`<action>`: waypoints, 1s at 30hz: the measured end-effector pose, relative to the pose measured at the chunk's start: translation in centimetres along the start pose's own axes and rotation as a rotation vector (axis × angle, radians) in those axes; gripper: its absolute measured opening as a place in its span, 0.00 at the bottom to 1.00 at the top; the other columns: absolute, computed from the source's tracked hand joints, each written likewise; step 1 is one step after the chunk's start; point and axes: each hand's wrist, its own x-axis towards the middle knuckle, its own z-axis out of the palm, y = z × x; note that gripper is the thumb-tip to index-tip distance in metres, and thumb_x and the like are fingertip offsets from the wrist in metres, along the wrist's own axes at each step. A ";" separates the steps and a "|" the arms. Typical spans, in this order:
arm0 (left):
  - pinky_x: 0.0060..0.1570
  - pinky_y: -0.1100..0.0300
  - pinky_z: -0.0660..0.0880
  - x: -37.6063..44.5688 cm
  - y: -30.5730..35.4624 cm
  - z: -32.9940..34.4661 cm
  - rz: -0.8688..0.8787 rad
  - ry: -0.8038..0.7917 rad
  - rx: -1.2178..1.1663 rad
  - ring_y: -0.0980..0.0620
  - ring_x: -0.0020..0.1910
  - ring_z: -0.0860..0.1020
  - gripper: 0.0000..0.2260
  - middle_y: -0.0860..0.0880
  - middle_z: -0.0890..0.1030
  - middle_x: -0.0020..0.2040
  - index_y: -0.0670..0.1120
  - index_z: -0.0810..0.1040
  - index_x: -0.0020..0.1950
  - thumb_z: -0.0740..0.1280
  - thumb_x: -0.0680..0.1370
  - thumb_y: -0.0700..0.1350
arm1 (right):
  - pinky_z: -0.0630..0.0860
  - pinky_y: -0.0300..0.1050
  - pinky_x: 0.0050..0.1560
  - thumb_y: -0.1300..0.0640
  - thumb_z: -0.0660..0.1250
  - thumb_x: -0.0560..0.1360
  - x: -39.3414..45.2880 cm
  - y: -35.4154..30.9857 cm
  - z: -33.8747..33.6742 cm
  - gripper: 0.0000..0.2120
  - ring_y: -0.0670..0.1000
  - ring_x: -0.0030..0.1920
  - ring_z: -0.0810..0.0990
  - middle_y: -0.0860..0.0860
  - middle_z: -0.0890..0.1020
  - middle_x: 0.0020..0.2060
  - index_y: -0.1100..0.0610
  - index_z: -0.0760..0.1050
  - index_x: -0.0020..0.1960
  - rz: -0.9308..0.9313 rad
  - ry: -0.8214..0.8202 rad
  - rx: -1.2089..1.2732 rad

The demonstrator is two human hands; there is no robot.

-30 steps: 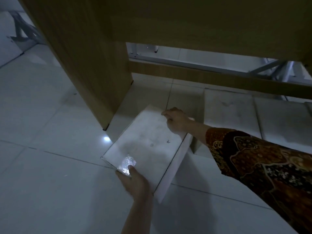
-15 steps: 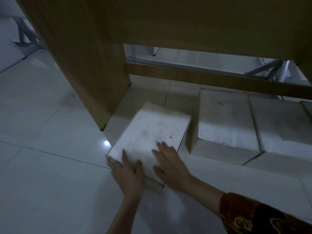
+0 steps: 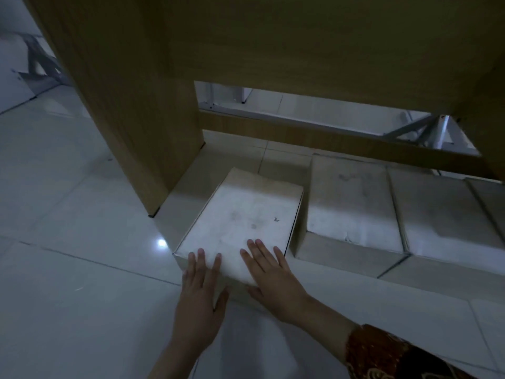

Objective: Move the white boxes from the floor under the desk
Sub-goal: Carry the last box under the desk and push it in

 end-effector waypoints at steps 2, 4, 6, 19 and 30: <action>0.73 0.52 0.47 0.9 0.7 0.7 0.023 -0.001 -0.012 0.51 0.77 0.39 0.30 0.48 0.46 0.78 0.50 0.54 0.77 0.50 0.76 0.57 | 0.68 0.55 0.63 0.44 0.65 0.70 0.2 1.3 0.1 0.32 0.55 0.68 0.73 0.57 0.74 0.68 0.58 0.67 0.69 -0.003 0.044 -0.022; 0.74 0.56 0.44 1.8 1.5 1.4 0.029 -0.009 -0.035 0.54 0.76 0.35 0.30 0.50 0.43 0.78 0.51 0.52 0.77 0.49 0.76 0.58 | 0.66 0.55 0.63 0.48 0.74 0.66 0.5 2.3 0.1 0.35 0.57 0.67 0.74 0.58 0.75 0.67 0.58 0.69 0.69 -0.008 0.077 -0.024; 0.74 0.55 0.42 2.8 2.3 1.9 0.049 -0.018 -0.038 0.53 0.76 0.34 0.31 0.51 0.41 0.78 0.52 0.49 0.77 0.50 0.75 0.57 | 0.66 0.54 0.63 0.53 0.78 0.62 1.0 3.4 0.1 0.38 0.56 0.67 0.74 0.58 0.75 0.67 0.58 0.69 0.69 0.044 0.085 -0.045; 0.73 0.44 0.48 9.1 5.6 3.1 -0.015 -0.130 0.081 0.47 0.73 0.31 0.45 0.46 0.37 0.78 0.51 0.40 0.77 0.60 0.66 0.57 | 0.39 0.50 0.76 0.74 0.55 0.73 4.2 6.9 -2.0 0.41 0.55 0.77 0.36 0.57 0.37 0.77 0.57 0.35 0.77 0.120 -0.064 -0.006; 0.73 0.42 0.39 11.4 6.6 1.1 -0.095 -0.352 0.075 0.44 0.76 0.33 0.40 0.45 0.34 0.78 0.51 0.39 0.77 0.60 0.75 0.59 | 0.39 0.58 0.75 0.47 0.54 0.80 5.5 6.4 -4.9 0.38 0.57 0.76 0.33 0.57 0.33 0.76 0.57 0.32 0.76 0.245 -0.353 0.112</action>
